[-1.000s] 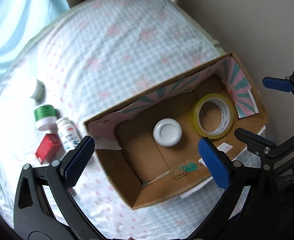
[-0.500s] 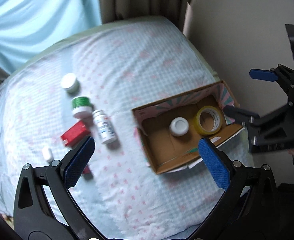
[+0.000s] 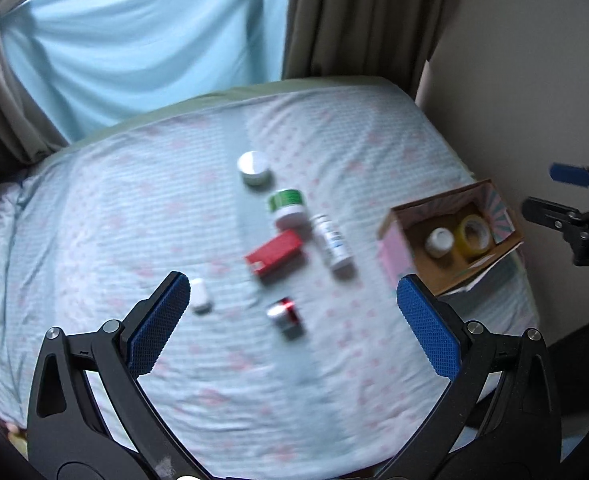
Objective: Organize rigid objects
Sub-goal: 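Withdraw both tools from the box back over the bed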
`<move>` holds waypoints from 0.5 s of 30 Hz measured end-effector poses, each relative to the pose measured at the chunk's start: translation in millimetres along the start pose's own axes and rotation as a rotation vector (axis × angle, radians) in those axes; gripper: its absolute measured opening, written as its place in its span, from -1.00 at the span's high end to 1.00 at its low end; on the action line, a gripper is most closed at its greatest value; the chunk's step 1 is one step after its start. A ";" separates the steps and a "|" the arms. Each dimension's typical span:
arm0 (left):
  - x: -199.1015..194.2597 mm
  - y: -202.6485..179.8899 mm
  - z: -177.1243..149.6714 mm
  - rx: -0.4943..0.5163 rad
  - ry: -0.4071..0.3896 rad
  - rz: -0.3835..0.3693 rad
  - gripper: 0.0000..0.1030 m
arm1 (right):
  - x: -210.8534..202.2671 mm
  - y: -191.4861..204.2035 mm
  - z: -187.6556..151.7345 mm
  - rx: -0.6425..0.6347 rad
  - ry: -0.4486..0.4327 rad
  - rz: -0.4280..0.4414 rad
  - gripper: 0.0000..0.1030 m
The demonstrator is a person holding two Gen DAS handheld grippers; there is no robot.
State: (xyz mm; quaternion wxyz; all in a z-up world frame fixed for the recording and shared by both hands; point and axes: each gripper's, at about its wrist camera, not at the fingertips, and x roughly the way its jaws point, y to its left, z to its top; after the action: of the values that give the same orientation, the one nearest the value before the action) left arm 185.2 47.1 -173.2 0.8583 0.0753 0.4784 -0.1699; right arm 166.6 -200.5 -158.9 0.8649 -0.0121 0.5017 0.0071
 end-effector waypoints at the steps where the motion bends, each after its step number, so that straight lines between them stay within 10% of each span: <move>1: -2.0 13.7 -2.2 0.001 -0.001 -0.004 -0.99 | -1.3 10.5 -2.7 0.027 0.002 0.004 -1.00; 15: 21.0 147.5 16.1 0.091 0.040 -0.061 -0.99 | 25.3 140.6 -8.1 0.179 0.047 0.018 -1.00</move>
State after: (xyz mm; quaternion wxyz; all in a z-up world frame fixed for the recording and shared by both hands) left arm 261.8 175.1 -187.4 0.8386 0.1031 0.4893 -0.2162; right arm 168.7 -60.2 -186.9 0.8505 0.0698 0.5205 -0.0303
